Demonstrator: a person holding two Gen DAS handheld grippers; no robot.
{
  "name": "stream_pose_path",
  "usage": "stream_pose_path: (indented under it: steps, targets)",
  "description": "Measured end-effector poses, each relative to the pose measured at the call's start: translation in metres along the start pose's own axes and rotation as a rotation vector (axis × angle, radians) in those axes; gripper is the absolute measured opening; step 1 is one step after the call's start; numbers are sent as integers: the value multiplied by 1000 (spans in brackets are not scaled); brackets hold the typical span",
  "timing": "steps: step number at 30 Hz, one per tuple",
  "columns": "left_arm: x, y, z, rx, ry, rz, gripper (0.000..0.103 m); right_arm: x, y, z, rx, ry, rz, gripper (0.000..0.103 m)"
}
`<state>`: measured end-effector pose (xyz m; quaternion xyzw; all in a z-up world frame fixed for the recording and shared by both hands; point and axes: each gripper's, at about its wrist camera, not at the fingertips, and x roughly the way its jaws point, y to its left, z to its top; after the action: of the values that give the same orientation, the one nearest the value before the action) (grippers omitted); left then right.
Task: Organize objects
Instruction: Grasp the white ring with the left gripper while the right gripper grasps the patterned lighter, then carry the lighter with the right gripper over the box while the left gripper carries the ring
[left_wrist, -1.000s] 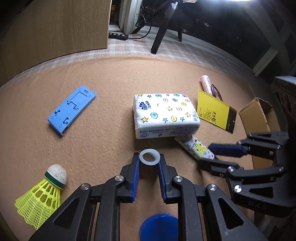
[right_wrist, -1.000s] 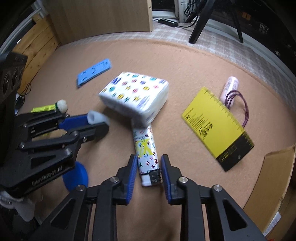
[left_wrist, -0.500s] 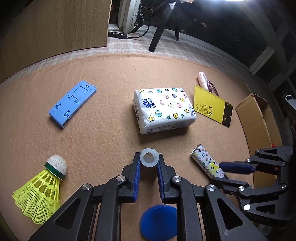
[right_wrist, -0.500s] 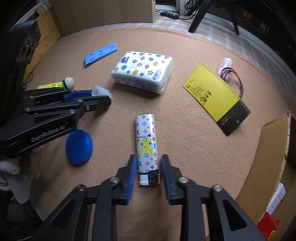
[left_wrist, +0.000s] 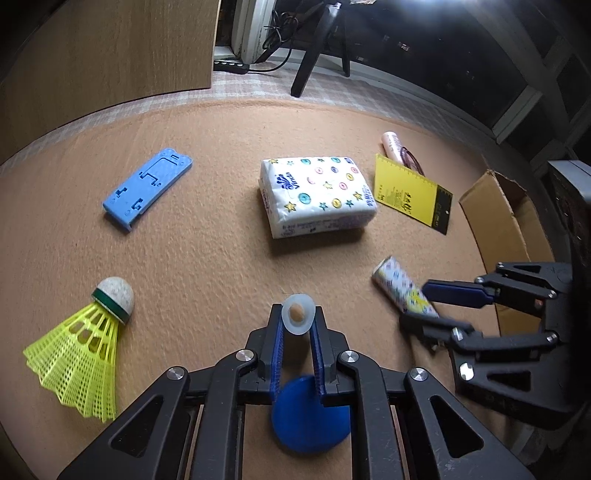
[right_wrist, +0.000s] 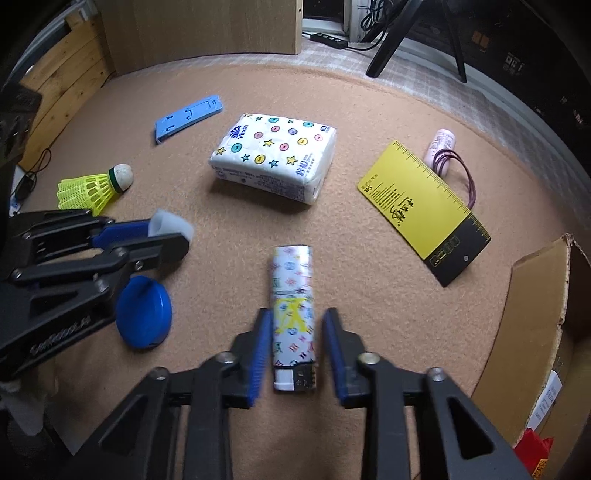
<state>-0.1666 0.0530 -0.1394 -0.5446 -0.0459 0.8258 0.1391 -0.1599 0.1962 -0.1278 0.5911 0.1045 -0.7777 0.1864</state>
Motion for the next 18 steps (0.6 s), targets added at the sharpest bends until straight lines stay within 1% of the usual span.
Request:
stream_pose_path:
  steps: [7,8,12,13,17,18]
  targets:
    - [-15,-12,-4,12,-23,-14,14,-11,-9,-8,59,-23,43,21]
    - [-18,-15,-4,16,-29,-16,14,-15,-9,-14,68,-33,49,21]
    - [-29,-27,-3,33,-47,-26,14,-32,-18,-20,86,-82,68,21]
    - [-32,-31,-3,36,-51,-31,14,-33,-11,-13,89,-92,69,21]
    - [-42,-49,-2,59,-69,-57,14,-52,-25,-15,121,-146,74,21]
    - [-45,-55,-1,65,-73,-64,14,-63,-26,-24,130,-160,69,21]
